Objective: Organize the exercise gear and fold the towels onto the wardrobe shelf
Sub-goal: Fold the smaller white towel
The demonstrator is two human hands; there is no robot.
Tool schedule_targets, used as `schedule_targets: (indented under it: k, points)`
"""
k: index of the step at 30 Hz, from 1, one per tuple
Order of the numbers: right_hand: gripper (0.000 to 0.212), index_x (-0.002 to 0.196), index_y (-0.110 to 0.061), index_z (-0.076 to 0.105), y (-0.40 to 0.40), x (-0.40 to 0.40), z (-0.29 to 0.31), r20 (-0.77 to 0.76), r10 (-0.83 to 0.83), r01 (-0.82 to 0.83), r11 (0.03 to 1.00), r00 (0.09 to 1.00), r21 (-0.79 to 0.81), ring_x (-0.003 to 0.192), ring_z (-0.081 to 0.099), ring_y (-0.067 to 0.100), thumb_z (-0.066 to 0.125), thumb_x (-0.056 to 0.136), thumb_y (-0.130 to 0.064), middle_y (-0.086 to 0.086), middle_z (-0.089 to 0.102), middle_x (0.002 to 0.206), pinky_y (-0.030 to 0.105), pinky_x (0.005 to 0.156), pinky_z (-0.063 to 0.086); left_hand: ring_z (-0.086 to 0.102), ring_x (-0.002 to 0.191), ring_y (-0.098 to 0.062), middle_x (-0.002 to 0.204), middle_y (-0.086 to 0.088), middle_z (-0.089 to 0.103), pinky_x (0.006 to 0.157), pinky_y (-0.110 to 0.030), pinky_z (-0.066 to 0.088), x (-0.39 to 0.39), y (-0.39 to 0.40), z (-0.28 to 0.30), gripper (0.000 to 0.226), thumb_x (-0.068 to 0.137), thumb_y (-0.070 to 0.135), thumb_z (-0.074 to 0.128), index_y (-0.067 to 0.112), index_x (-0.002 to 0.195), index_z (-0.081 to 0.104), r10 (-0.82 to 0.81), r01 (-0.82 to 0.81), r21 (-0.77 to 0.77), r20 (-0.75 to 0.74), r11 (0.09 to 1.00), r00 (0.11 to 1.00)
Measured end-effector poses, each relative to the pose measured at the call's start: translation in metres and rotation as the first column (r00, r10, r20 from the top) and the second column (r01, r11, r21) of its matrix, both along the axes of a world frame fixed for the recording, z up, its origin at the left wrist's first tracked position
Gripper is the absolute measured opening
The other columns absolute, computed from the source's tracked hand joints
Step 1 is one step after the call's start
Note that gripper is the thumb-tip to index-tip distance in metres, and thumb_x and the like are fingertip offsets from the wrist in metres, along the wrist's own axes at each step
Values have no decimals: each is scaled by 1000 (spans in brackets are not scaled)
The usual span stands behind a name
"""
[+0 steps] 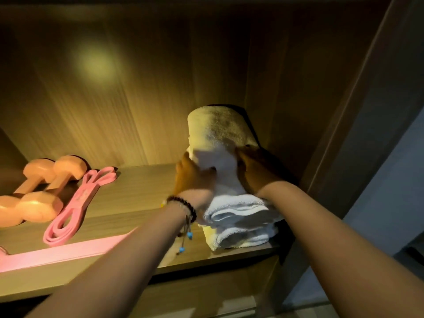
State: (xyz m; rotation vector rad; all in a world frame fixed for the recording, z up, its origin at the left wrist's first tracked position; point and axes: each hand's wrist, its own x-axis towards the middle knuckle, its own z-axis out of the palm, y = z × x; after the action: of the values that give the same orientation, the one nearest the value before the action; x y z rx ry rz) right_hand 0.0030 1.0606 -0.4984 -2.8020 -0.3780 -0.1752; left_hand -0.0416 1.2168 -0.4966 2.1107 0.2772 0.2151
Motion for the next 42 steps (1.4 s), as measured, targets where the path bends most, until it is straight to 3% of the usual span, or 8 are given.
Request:
schedule_targets:
  k: [3,9,22,31,34,35,37,42]
  points:
    - [49,150,-23,24,2,5,-4,-50,-15,14,1000,999,-21,143,21,33,27,102,-29,9,22,157,44,116,20,13,146,-26,160,-10,7,118,-35,19,39,1,35,60,101,22,41,9,152,13,-162,78,403,178,912,971]
    - [56,150,-19,24,2,6,-13,-78,-48,54,996,996,73,140,25,34,25,97,-36,14,25,155,41,114,23,-5,148,-25,162,-2,0,118,-47,0,123,-12,22,63,99,40,35,19,154,12,-327,291,766,-111,573,938]
    - [51,145,-12,31,1,-4,-5,52,-68,70,996,996,-51,130,35,28,22,98,-30,11,36,148,34,107,26,-6,149,-21,161,0,-8,120,-39,-3,120,-6,-1,60,102,42,23,21,154,4,-232,262,704,-141,660,963]
    - [59,154,-14,6,2,-34,7,-86,-67,66,998,994,-13,148,-1,20,23,102,-36,4,-2,162,32,119,5,-9,148,-28,161,-9,-10,120,-44,0,22,-10,-5,60,104,31,24,7,152,-2,-257,340,705,-225,623,940]
    - [51,146,-5,31,-6,-64,12,-174,-38,21,995,984,-97,143,22,30,28,101,-28,12,23,156,39,113,25,-16,147,-27,159,-12,-16,120,-41,-5,-23,-11,-1,60,104,31,20,4,152,-3,-274,407,668,-301,622,913]
    - [42,132,-4,48,-8,-77,15,-218,-20,-10,991,976,-134,132,39,34,30,100,-24,15,43,144,38,100,37,-18,146,-27,158,-12,-19,120,-37,-7,-40,-12,4,59,104,32,18,2,152,-1,-283,435,658,-331,614,900]
    - [34,109,-10,59,-12,-104,20,-196,2,-29,990,981,-138,110,54,32,29,100,-25,13,59,119,35,83,39,-17,146,-25,158,-13,-16,118,-32,-9,-71,-15,11,57,105,30,18,-3,151,7,-314,436,642,-303,631,900]
    - [44,145,-13,30,-26,-161,30,-121,109,-106,994,987,35,140,27,23,29,103,-26,6,31,152,37,112,28,3,148,-17,161,-9,3,121,-30,7,-136,-10,14,61,102,30,29,7,153,4,-394,379,526,-89,761,915]
